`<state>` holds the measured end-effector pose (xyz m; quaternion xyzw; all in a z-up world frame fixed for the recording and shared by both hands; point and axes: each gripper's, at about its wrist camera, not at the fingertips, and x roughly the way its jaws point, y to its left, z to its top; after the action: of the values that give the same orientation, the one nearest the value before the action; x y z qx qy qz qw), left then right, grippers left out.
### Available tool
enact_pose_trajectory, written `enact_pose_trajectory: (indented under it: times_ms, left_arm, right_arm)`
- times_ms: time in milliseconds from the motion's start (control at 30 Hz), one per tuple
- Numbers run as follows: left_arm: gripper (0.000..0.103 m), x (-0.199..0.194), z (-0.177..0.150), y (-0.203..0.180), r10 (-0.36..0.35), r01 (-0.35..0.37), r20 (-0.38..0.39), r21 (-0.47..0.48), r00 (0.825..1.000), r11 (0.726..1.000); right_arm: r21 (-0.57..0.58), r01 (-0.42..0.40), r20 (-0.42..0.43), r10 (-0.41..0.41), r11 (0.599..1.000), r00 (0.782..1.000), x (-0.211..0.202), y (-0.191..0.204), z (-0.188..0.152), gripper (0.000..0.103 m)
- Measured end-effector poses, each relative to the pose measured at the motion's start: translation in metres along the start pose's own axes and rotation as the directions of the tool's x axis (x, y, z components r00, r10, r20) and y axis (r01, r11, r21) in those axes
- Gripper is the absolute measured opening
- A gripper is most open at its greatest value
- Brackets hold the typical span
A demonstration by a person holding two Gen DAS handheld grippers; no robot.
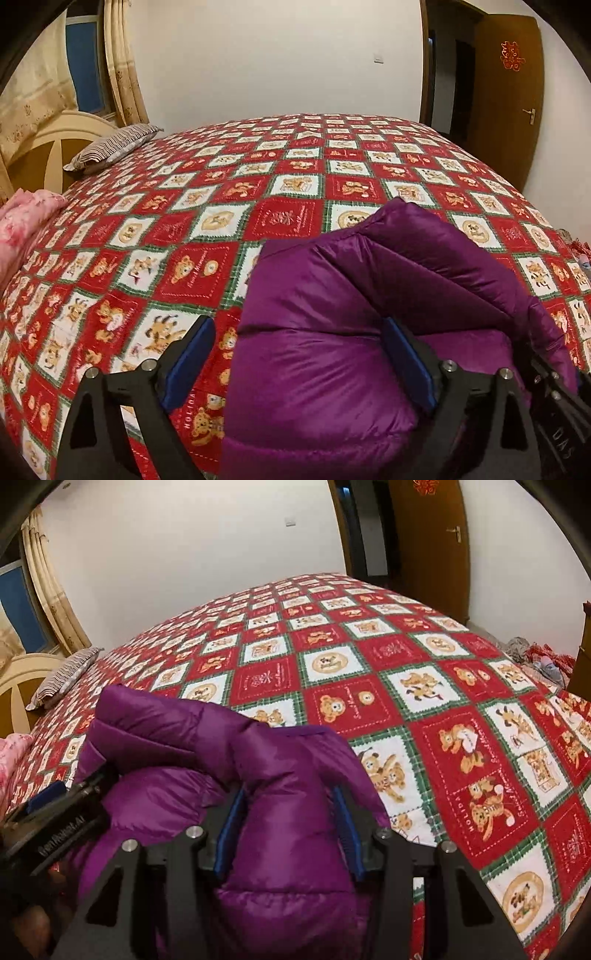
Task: Fold large clothes
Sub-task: 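Lay the folded jacket down and press it with both grippers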
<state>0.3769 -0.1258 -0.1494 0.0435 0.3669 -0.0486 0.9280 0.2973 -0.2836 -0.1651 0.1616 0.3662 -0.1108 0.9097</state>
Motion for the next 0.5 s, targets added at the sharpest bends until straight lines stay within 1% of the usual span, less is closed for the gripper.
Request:
enact_pose_trajectory:
  times_ms: [133, 333, 500]
  left_arm:
    - [0.096, 0.006, -0.004, 0.003, -0.008, 0.008, -0.007, -0.023, 1.0, 1.0]
    - [0.099, 0.012, -0.008, -0.003, 0.014, -0.014, -0.004, -0.004, 1.0, 1.0]
    - [0.099, 0.015, -0.01, -0.004, 0.019, -0.019, -0.004, -0.004, 1.0, 1.0]
  right_arm:
    - [0.003, 0.0, 0.001, 0.0, 1.0, 1.0, 0.004, -0.003, -0.003, 0.053]
    - [0.002, 0.009, 0.004, -0.009, 1.0, 1.0, 0.01, -0.005, -0.008, 0.056]
    - [0.017, -0.005, -0.006, 0.005, 1.0, 1.0, 0.016, -0.009, -0.01, 0.057]
